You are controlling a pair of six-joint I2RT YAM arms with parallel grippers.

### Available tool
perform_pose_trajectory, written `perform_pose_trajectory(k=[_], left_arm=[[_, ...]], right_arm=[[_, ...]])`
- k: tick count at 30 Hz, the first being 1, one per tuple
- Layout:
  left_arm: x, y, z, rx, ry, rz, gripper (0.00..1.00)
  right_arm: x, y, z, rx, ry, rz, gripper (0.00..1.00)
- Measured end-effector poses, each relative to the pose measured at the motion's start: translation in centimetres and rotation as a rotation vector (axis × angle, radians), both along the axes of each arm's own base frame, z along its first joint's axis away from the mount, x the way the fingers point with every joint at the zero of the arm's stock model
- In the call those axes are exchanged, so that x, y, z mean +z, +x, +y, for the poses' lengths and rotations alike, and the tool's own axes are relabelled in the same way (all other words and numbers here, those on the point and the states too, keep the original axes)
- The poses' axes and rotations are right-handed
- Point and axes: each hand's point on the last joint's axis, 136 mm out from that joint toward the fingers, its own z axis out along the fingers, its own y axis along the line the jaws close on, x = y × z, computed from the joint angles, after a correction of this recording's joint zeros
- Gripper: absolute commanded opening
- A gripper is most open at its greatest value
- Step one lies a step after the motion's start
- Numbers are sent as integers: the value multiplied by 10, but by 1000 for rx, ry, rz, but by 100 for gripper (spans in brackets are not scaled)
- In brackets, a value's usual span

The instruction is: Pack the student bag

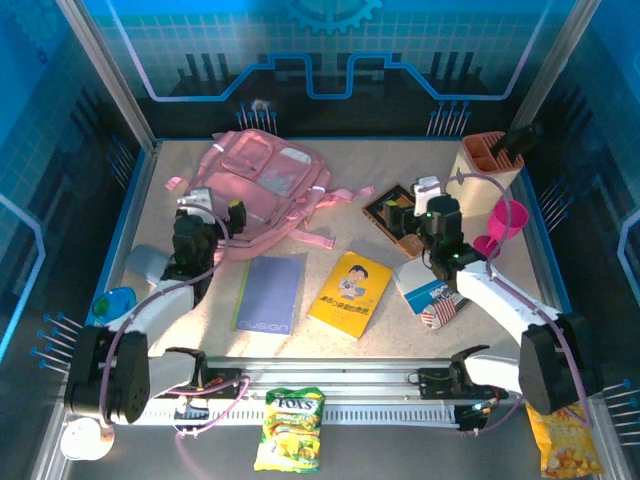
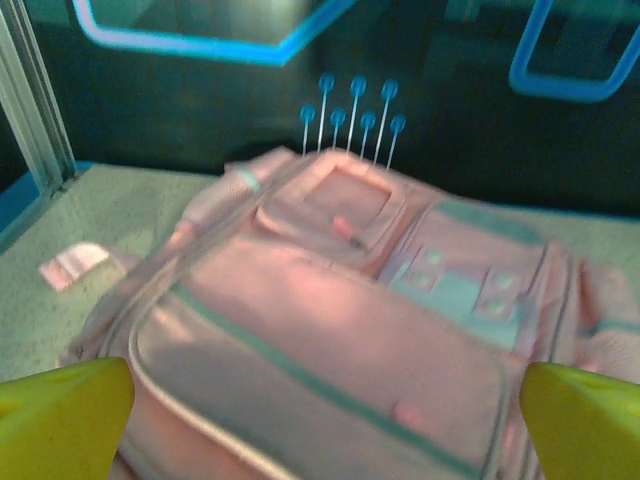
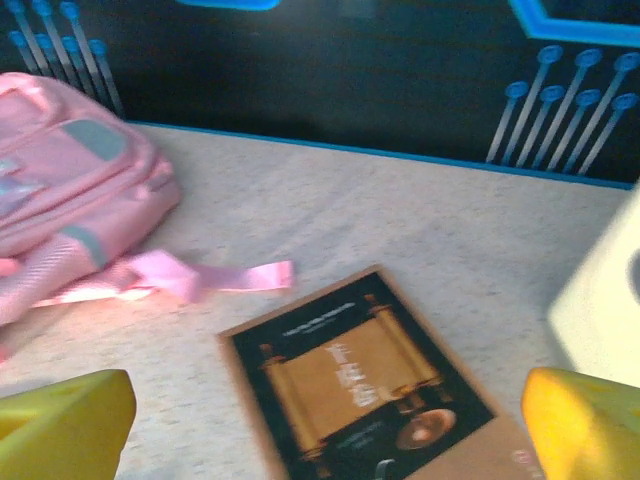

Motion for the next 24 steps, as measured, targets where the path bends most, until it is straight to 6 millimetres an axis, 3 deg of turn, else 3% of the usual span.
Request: perform_pose_trajectory(k=[3, 7, 12, 17, 24], left_arm=[[21, 4, -6, -2, -121, 27, 99], [30, 10, -23, -47, -234, 105, 99], [16, 8, -52, -138, -337, 235, 99], [-4, 1, -74, -221, -367, 335, 99], [-23, -4, -91, -277, -374, 414, 99]], right_arm=[[1, -8, 28, 21, 38, 109, 100], [-6, -10, 54, 19, 99, 261, 100], [-39, -27, 88, 50, 156, 477, 100], [-74, -67, 121, 105, 194, 653, 98], [-117, -102, 129, 81, 262, 816, 93]])
